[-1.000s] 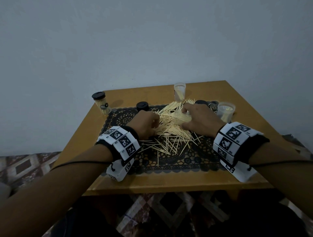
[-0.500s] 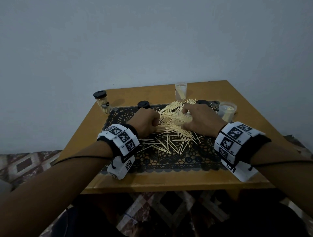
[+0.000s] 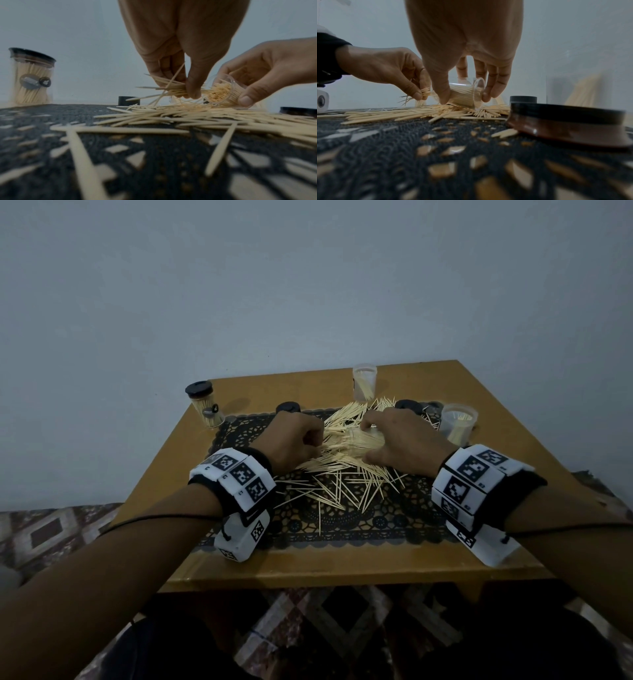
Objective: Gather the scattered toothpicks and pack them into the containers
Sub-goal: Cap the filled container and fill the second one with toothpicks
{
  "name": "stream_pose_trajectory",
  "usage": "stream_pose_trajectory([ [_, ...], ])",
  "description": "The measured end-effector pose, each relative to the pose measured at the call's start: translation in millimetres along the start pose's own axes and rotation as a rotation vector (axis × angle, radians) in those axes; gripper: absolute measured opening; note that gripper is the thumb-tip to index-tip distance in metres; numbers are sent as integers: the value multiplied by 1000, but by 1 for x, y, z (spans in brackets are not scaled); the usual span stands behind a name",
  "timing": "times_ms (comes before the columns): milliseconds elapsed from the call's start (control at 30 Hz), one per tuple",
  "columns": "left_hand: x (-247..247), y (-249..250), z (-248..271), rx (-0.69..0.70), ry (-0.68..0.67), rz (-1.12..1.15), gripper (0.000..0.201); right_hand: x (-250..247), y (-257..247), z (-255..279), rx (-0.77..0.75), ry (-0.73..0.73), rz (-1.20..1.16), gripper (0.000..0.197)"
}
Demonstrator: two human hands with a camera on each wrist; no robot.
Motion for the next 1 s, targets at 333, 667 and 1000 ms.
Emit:
stream_pose_trajectory([
  [333, 6, 14, 0, 120, -4, 57, 10, 1, -10, 2, -94, -36, -36, 50],
  [667, 0, 20, 2, 272, 175, 149, 14, 0, -7, 0, -51, 1, -83, 52],
  [1000, 0, 13, 3, 25, 178, 92, 34, 1, 0, -1, -3, 13, -52, 54],
])
Point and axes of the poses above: each hand's wrist, its own z-axis away from the middle knuckle, its own x-axis out of the palm, y = z × x, the point moved 4 cm from there along -z, towards the middle knuckle, and after that the axes turned 10 degrees about z, right-handed, at the moved point
